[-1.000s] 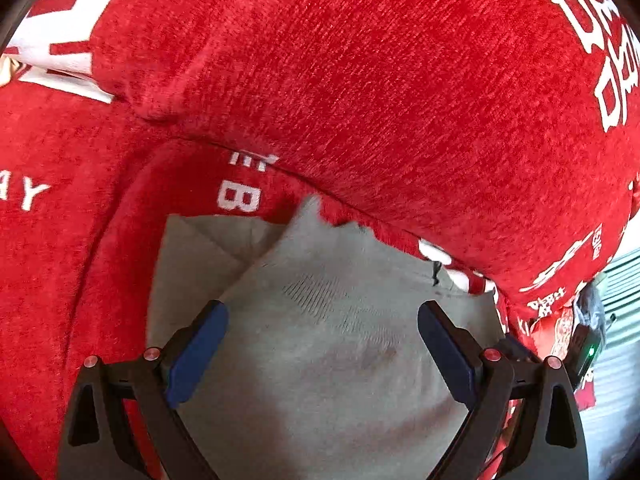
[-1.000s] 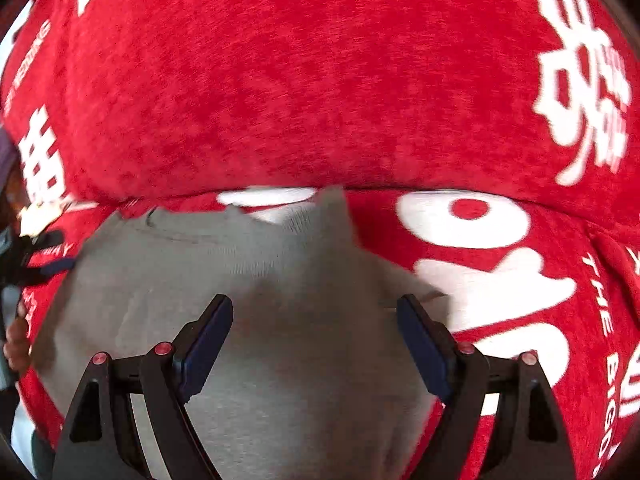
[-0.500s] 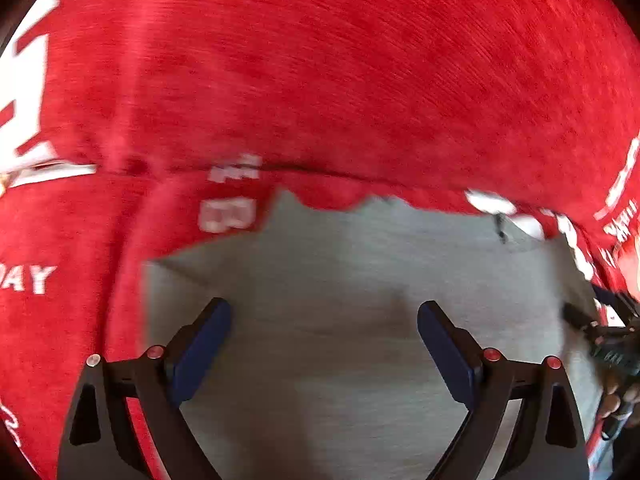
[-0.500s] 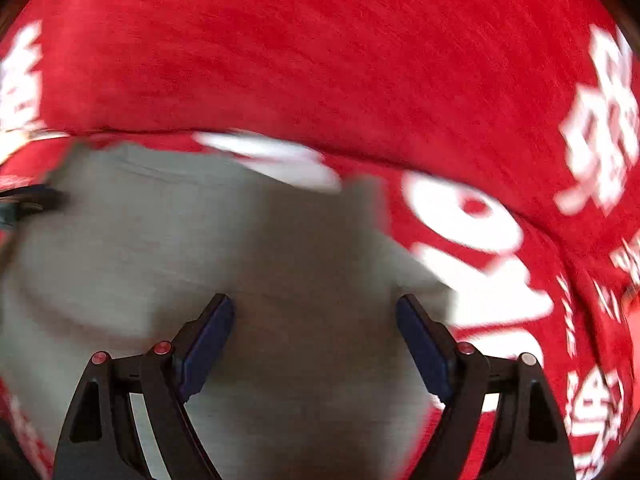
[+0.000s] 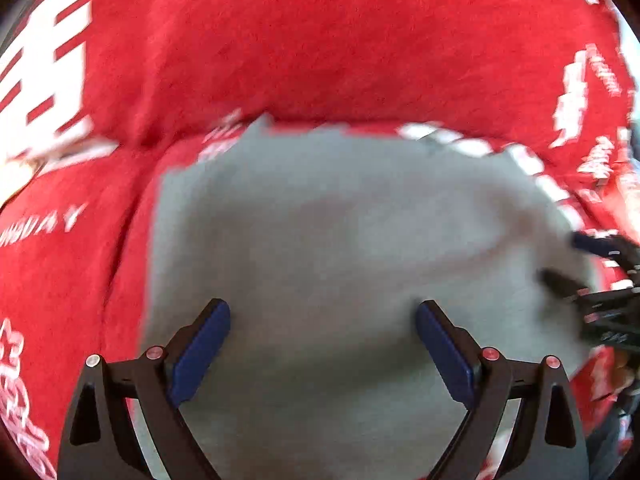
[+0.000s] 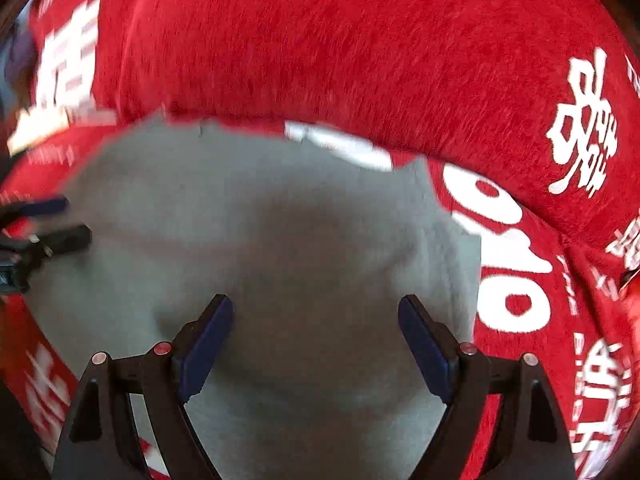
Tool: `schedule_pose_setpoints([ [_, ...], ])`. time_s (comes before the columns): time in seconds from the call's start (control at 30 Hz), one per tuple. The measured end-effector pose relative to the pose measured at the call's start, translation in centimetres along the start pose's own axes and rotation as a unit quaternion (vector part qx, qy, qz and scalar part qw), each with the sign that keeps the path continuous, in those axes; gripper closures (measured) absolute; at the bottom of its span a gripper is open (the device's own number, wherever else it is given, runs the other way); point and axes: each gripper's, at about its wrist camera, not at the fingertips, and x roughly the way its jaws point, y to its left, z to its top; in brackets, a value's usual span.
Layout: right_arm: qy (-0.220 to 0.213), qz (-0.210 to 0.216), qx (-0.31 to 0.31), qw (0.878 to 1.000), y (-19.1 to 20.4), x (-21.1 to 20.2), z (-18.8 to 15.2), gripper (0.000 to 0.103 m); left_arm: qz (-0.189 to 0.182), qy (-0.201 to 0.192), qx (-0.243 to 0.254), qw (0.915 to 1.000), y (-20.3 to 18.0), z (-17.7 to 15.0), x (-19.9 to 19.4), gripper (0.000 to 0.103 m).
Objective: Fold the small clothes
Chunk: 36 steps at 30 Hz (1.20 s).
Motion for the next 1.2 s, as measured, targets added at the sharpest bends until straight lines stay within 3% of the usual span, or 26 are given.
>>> schedule_pose_setpoints([
  [0.07, 0.004, 0.008, 0.026, 1.0, -2.1, 0.4, -1.2, 0.016, -0.023, -0.015, -0.021, 0.9994, 2.0, -1.4, -1.0, 0.008],
  [0.13, 0.007, 0.021, 0.061, 0.998, -4.6, -0.3, -2.3, 0.015, -0.016, -0.018, -0.01, 0.9996, 2.6, -2.3, -2.3, 0.008],
  [0.23, 0.025, 0.004, 0.096, 0.995, -7.4, -1.4, -3.8, 0.015, -0.015, -0.016, -0.022, 0.9995, 2.7, -3.1, -4.3, 0.008],
  [0.33, 0.007, -0.009, 0.094, 0.996, -6.7, -3.9, -4.3, 0.015, -0.044, -0.041, -0.045, 0.9972, 1.5, -4.0, -6.0, 0.008],
  [0.43, -0.007, 0.004, 0.066, 0.998, -2.8, -4.8, -4.5, 0.015, -0.073, -0.026, -0.033, 0.9965, -1.7, -4.4, -5.2, 0.008],
  [0.53, 0.001, 0.014, 0.047, 0.999, 0.6, -4.4, -5.2, 0.015, -0.039, 0.004, 0.007, 0.9992, -4.4, -5.6, -3.1, 0.008],
  [0.6, 0.015, 0.002, 0.031, 0.999, 2.1, -3.3, -6.3, 0.015, 0.007, -0.011, 0.042, 0.9991, -5.1, -7.1, -2.7, 0.008],
  [0.77, 0.018, 0.03, 0.081, 0.996, -1.7, -3.7, -9.1, 0.014, 0.016, -0.005, 0.047, 0.9987, -3.9, -9.1, -4.3, 0.008],
  [0.87, 0.033, 0.006, 0.073, 0.997, -3.2, -4.6, -10.4, 0.011, 0.027, 0.012, 0.066, 0.9974, -3.6, -10.5, -4.8, 0.008],
  [0.93, 0.054, 0.017, 0.089, 0.994, -4.4, -4.7, -11.7, 0.01, 0.018, 0.036, 0.051, 0.9979, -2.6, -11.2, -5.2, 0.008],
  [1.0, 0.072, -0.005, 0.102, 0.992, -5.5, -5.3, -12.9, 0.01, 0.003, 0.028, 0.01, 0.9996, -0.7, -11.6, -6.8, 0.008],
  [1.1, 0.038, 0.004, 0.109, 0.993, -6.0, -8.0, -13.1, 0.01, -0.02, 0.008, -0.068, 0.9974, 2.9, -10.8, -8.4, 0.008],
  [1.2, 0.014, 0.013, 0.109, 0.994, -5.4, -9.5, -11.3, 0.01, -0.052, 0.016, -0.139, 0.9888, 6.1, -8.8, -7.8, 0.008],
])
